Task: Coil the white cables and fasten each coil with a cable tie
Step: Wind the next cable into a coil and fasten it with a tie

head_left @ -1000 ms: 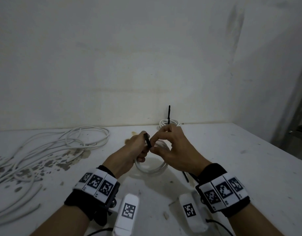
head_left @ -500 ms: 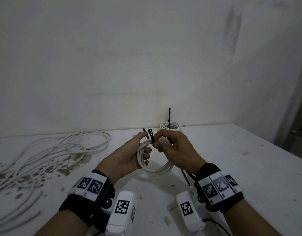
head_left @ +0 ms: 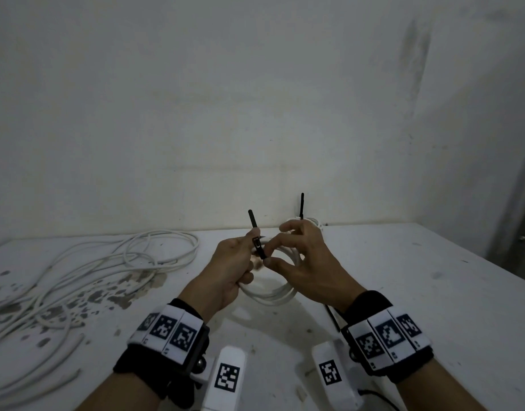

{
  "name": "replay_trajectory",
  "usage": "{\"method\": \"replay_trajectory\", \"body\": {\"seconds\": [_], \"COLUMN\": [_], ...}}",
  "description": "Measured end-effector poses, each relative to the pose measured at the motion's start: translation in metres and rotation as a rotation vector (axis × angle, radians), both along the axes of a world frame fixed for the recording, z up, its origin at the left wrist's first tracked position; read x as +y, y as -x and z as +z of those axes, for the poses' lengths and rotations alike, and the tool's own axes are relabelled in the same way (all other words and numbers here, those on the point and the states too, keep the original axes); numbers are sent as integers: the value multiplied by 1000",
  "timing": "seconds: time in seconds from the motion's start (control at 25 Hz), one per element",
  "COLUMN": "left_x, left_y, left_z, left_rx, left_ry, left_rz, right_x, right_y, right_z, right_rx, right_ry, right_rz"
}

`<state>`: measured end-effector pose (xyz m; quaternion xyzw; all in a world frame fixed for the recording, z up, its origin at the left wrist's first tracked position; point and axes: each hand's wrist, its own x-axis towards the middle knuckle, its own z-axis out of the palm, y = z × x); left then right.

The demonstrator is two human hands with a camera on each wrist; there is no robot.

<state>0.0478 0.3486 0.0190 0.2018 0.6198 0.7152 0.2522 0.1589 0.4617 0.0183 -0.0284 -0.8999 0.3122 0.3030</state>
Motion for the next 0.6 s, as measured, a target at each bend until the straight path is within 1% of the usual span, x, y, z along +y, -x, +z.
{"method": "replay_trajectory", "body": {"seconds": [0.16, 0.24, 0.28, 0.32, 0.44, 0.52, 0.6], "left_x": [1, -3, -5, -7, -8, -7, -7], "left_y": [1, 7, 9, 9, 2, -2, -4], "left_z": [-4, -3, -1, 1, 4, 5, 6], "left_rx": [6, -4, 7, 35, 166, 245, 324], "left_ry": [-42, -90, -95, -77, -18, -6, 9], "left_rz": [35, 39, 46, 59, 50, 37, 41], "right_x": [-10, -15, -18, -19, -20, -20, -22], "right_y": [-4, -3, -2, 0, 6, 6, 5], "right_z": [5, 6, 7, 7, 12, 19, 27], "right_rx": [-50, 5, 42, 82, 171, 174, 133], "right_ry": [-203, -254, -217, -137, 212, 422, 529], "right_rz": [46, 89, 81, 53, -70, -112, -108]}}
